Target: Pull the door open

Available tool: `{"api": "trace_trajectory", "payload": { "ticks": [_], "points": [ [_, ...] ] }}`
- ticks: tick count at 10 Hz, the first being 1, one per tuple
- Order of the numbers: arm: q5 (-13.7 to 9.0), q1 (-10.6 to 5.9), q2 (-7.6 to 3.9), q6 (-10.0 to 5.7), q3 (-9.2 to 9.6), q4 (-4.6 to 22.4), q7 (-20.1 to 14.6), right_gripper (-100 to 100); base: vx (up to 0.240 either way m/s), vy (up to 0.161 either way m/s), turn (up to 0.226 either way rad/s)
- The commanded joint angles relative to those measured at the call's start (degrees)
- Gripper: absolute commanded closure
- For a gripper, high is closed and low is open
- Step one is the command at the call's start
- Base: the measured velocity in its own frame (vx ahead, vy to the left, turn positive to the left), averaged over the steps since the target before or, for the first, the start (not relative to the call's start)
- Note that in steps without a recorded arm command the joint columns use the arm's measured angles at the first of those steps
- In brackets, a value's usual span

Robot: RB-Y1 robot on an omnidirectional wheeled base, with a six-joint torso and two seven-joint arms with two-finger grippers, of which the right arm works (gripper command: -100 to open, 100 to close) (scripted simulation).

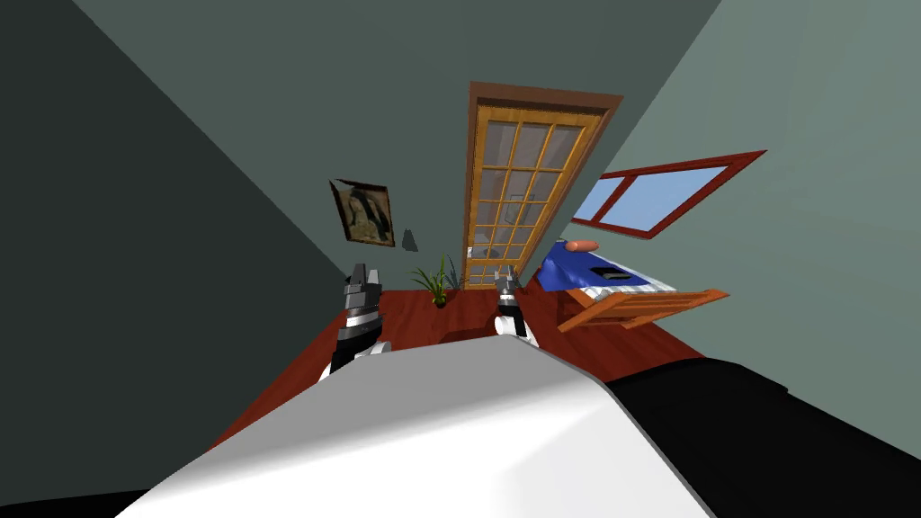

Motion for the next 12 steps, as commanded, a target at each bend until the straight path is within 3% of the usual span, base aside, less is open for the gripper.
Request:
{"api": "trace_trajectory", "payload": {
  "ticks": [1, 5, 6, 8, 9, 11, 12],
  "points": [
    [-1.6, -0.74, -0.52, -1.01, -0.27, 2.7, -2.7, -100, 0.093, -0.037, 0.180],
    [-5.5, -3.28, -1.32, -3.47, -0.83, 9.9, -8.7, -100, 0.091, -0.044, 0.185],
    [-5.5, -3.28, -1.32, -3.47, -0.83, 10.0, -8.7, -100, 0.053, -0.029, 0.052],
    [-7.4, -4.58, -1.66, -4.73, -1.12, 13.8, -11.7, -100, 0.052, -0.029, 0.140],
    [-7.4, -4.58, -1.66, -4.73, -1.12, 13.8, -11.7, -100, 0.051, -0.035, 0.084],
    [-9.4, -5.89, -2.00, -5.99, -1.41, 17.5, -14.8, -100, 0.058, -0.024, 0.162],
    [-9.4, -5.89, -2.00, -5.99, -1.41, 17.6, -14.8, -100, 0.059, -0.027, 0.068]
  ]
}}
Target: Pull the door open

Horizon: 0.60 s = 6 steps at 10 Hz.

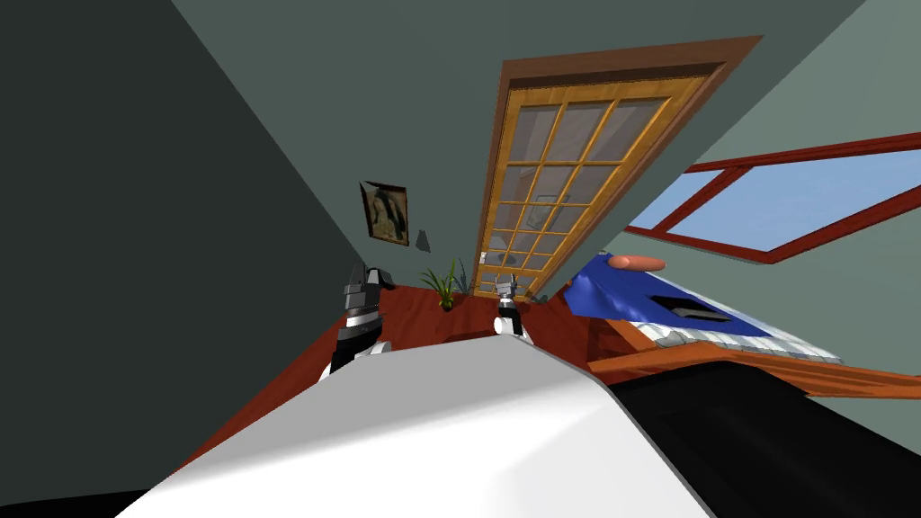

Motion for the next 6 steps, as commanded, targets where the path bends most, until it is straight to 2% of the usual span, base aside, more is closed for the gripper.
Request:
{"api": "trace_trajectory", "payload": {
  "ticks": [1, 6],
  "points": [
    [-1.2, -0.83, -0.31, -0.94, -0.21, 2.5, -2.0, -100, 0.056, -0.043, 0.137],
    [-6.1, -4.07, -0.99, -4.07, -0.93, 11.8, -9.6, -100, 0.083, -0.059, 0.193]
  ]
}}
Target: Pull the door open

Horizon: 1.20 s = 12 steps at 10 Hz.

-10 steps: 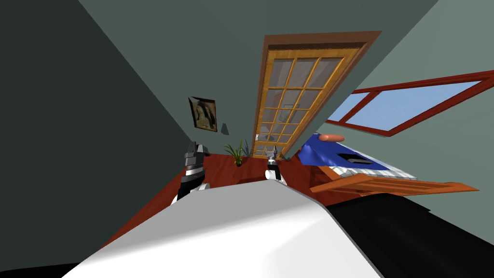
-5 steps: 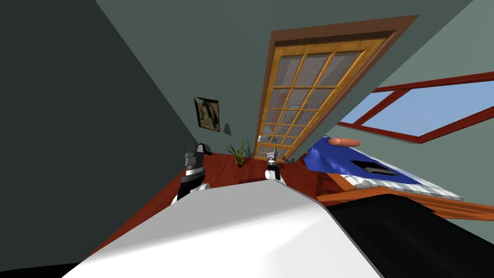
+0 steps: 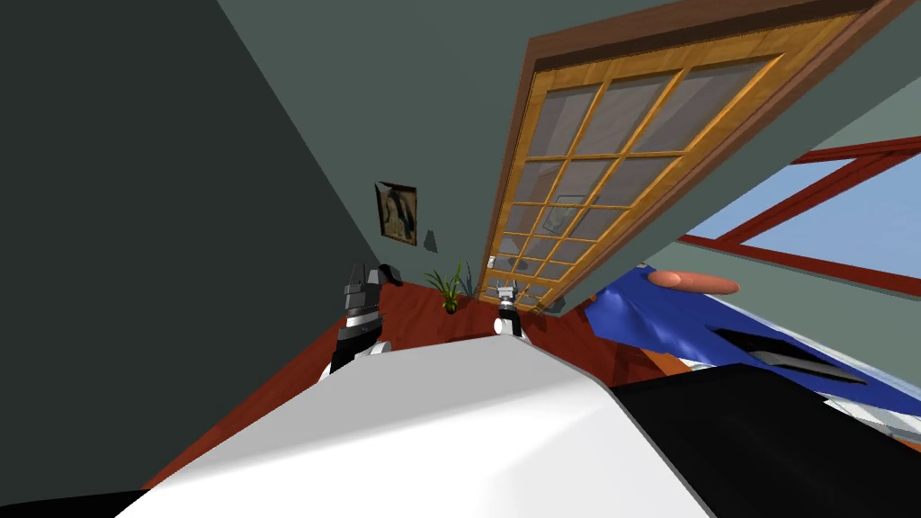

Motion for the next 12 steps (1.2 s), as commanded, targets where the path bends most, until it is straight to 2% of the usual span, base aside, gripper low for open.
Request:
{"api": "trace_trajectory", "payload": {
  "ticks": [1, 3, 4, 9, 10, 12],
  "points": [
    [-1.6, -1.16, -0.16, -0.90, -0.28, 2.9, -2.5, -100, 0.070, -0.062, 0.168],
    [-3.5, -2.43, -0.39, -2.12, -0.56, 6.7, -5.5, -100, 0.071, -0.064, 0.197],
    [-3.5, -2.43, -0.39, -2.12, -0.56, 6.7, -5.5, -100, 0.046, -0.040, 0.042],
    [-7.2, -4.82, -0.76, -4.43, -1.09, 13.3, -11.1, -100, 0.049, -0.044, 0.127],
    [-7.2, -4.82, -0.76, -4.43, -1.09, 13.6, -11.1, -100, 0.038, -0.041, 0.071],
    [-8.9, -5.94, -0.92, -5.51, -1.34, 16.8, -13.8, -100, 0.046, -0.040, 0.121]
  ]
}}
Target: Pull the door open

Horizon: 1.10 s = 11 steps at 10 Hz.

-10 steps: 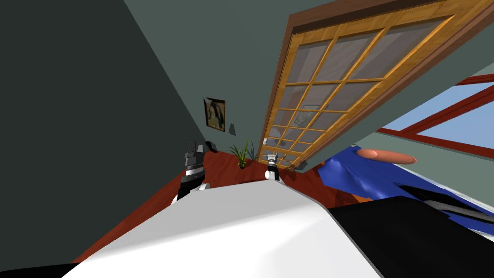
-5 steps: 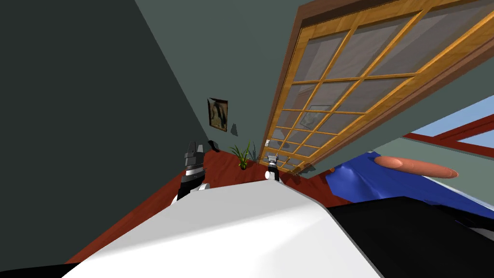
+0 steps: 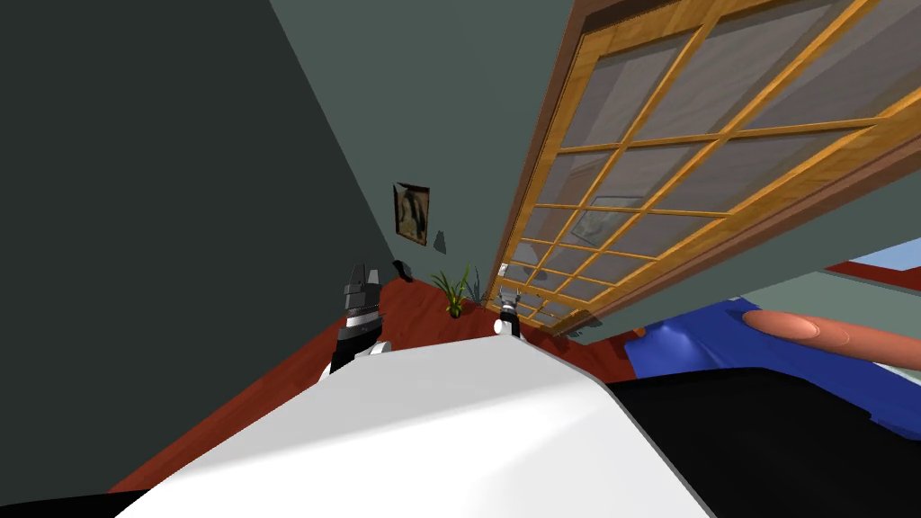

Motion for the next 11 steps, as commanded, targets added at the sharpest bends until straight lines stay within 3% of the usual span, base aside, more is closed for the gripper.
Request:
{"api": "trace_trajectory", "payload": {
  "ticks": [1, 11],
  "points": [
    [-1.3, -0.43, -0.03, -0.75, -0.19, 1.9, -2.1, -100, 0.060, -0.068, 0.182],
    [-8.7, -5.29, -0.57, -5.44, -1.27, 15.9, -13.5, -100, 0.061, -0.072, 0.146]
  ]
}}
